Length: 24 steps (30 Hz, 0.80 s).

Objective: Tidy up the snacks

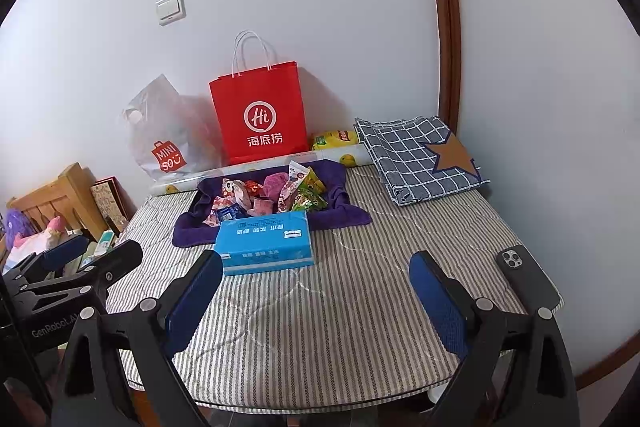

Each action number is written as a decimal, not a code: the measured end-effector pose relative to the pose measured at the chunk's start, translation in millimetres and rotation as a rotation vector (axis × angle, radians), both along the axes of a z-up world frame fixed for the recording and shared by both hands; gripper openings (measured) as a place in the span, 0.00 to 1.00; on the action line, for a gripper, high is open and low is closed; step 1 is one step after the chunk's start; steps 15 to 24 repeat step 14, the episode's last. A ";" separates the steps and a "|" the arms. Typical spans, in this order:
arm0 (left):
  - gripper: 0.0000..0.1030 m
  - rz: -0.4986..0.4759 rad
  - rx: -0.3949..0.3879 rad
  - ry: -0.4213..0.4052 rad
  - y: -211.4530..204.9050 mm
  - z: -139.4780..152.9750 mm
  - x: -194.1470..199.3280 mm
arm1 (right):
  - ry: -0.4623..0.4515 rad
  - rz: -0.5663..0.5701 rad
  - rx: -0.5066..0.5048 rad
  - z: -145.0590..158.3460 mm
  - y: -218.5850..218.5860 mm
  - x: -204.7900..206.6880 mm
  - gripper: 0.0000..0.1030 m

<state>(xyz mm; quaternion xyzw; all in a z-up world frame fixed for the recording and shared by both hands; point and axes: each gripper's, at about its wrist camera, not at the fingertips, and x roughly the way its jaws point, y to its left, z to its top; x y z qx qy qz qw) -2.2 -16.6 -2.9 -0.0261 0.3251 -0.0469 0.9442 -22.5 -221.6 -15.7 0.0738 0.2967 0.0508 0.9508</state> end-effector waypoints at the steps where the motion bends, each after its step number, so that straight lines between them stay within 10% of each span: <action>1: 0.98 -0.001 0.000 0.000 0.0 -0.2 -0.1 | -0.001 0.000 0.002 0.1 -0.1 -0.2 0.92; 24: 0.98 -0.002 0.006 0.000 -0.7 -0.5 0.2 | -0.010 -0.002 0.009 2.2 -5.1 -2.2 0.92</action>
